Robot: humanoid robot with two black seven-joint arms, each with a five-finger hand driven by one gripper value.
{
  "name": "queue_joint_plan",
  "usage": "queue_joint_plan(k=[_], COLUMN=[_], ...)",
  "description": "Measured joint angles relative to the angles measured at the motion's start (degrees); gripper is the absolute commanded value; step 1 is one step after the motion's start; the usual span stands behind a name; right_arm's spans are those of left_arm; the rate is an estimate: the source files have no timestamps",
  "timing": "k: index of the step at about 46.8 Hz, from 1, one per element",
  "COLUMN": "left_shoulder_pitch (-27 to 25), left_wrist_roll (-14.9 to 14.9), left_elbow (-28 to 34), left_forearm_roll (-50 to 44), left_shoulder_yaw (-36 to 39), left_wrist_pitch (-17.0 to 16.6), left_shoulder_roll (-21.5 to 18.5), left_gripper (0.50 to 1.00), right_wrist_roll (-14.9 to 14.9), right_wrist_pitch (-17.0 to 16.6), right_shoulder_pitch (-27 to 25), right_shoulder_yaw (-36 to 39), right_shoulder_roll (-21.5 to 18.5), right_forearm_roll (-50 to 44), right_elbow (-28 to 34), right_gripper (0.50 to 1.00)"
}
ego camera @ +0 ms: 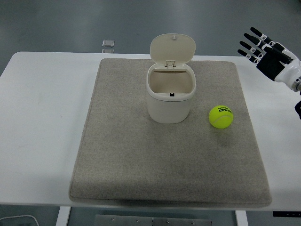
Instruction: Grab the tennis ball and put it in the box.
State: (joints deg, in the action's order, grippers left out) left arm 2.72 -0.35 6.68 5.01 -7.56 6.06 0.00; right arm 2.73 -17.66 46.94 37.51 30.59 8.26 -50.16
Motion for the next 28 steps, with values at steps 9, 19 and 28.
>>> queue_joint_plan(k=[9, 19, 28], left_shoulder_pitch=[0.0, -0.1, -0.8], left_wrist_roll=[0.0, 0.0, 0.0], left_elbow=[0.0, -0.2, -0.3], left_forearm_roll=[0.0, 0.0, -0.1], left_shoulder_yaw=[0.0, 0.0, 0.1], left_wrist_pitch=[0.0, 0.0, 0.0], left_shoulder_roll=[0.0, 0.0, 0.0], left_gripper=[0.992, 0.992, 0.992], right_wrist_roll=[0.0, 0.1, 0.4], right_wrist_pitch=[0.0, -0.3, 0.3], right_shoulder_pitch=[0.0, -0.1, -0.1], right_shoulder_yaw=[0.0, 0.1, 0.0], right_shoulder_roll=[-0.1, -0.1, 0.1], right_forearm_roll=[0.0, -0.1, -0.3], right_elbow=[0.0, 0.0, 0.0], right_gripper=[0.926, 0.926, 0.926])
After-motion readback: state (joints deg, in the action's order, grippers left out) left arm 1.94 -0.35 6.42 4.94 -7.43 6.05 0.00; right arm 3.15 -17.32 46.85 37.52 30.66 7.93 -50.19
